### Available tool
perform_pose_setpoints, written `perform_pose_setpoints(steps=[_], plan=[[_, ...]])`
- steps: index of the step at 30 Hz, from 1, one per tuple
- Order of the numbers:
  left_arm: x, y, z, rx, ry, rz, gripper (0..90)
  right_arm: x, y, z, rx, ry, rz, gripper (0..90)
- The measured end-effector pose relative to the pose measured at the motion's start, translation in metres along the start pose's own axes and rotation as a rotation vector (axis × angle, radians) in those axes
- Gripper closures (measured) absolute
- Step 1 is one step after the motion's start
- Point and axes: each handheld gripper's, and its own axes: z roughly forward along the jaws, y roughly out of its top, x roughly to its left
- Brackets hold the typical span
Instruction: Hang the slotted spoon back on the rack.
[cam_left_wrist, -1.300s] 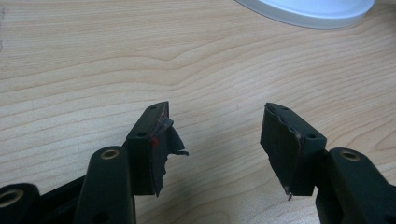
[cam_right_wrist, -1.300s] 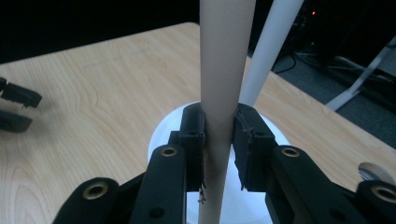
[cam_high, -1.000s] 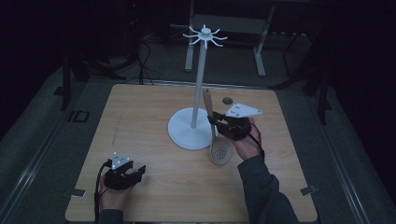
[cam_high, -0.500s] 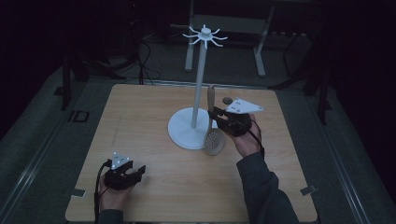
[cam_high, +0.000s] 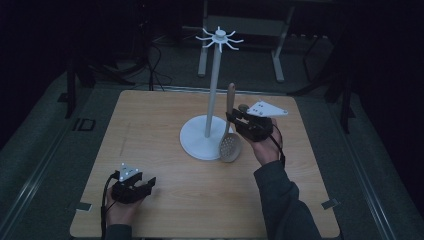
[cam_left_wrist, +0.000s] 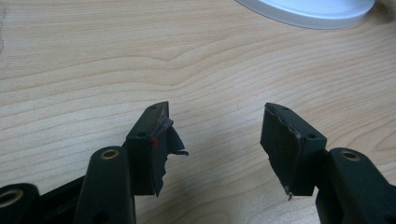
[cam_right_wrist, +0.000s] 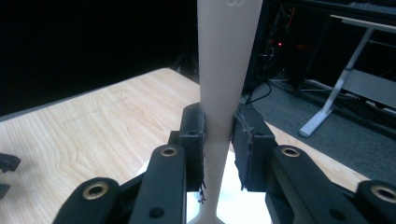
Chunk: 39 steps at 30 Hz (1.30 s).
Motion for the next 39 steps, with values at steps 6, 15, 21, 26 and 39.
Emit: perform_pose_setpoints(steps=[6, 15, 21, 26, 39], plan=[[0.000, 0.000, 0.000, 0.001, 0.000, 0.000, 42.8, -0.004, 0.007, -0.002, -0.020, -0.010, 0.012, 74.5], [0.000, 0.000, 0.000, 0.002, 0.000, 0.000, 42.8, -0.007, 0.015, -0.005, -0.045, -0.023, 0.036, 74.5], [0.001, 0.000, 0.000, 0.002, 0.002, 0.000, 42.8, -0.010, 0.024, -0.005, -0.061, -0.031, 0.036, 74.5], [0.001, 0.000, -0.001, 0.001, 0.002, 0.001, 42.8, -0.010, 0.029, -0.007, -0.073, -0.036, 0.039, 74.5], [0.001, -0.001, -0.001, -0.003, 0.001, -0.004, 42.8, -0.012, 0.042, -0.010, -0.100, -0.030, 0.052, 74.5]])
